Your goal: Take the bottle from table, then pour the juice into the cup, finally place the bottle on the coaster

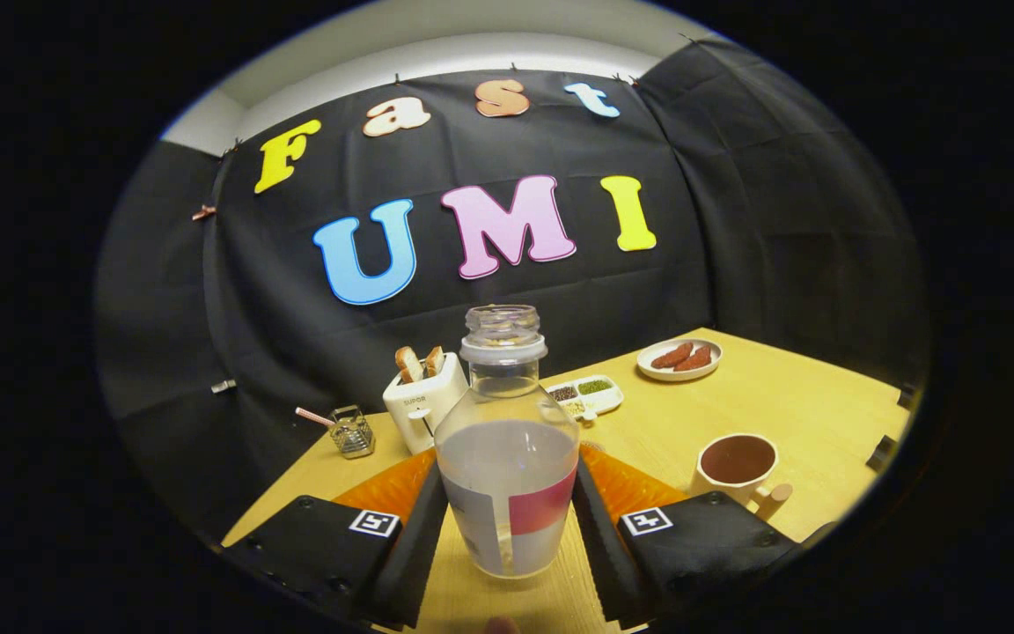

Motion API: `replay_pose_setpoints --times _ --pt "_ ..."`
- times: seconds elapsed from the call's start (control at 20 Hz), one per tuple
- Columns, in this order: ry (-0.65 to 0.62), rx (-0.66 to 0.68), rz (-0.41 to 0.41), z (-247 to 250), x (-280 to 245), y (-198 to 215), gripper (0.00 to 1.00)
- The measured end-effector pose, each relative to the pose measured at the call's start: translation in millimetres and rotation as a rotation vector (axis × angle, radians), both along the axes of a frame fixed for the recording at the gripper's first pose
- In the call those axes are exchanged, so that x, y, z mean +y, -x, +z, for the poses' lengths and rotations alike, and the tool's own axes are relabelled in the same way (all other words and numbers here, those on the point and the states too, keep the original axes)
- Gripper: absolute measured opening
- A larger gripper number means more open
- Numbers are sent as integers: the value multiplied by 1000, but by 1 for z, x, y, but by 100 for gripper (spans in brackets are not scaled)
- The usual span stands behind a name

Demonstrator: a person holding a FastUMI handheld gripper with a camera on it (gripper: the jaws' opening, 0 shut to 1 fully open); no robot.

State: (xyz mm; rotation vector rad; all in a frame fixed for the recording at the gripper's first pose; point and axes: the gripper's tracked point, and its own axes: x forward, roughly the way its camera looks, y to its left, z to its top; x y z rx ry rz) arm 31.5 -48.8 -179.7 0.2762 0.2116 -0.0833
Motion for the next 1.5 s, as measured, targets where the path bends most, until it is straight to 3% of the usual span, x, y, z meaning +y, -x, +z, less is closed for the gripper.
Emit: replay_pose_setpoints --times 0.35,0.8,1.1,1.5 --pt "-333 97 -29 -19 -21 -3 76" --pt "-839 50 -155 -17 -66 -18 76" --pt "-1020 48 -209 -25 -79 -19 75" --pt "-1140 57 -226 -30 -72 -21 75"
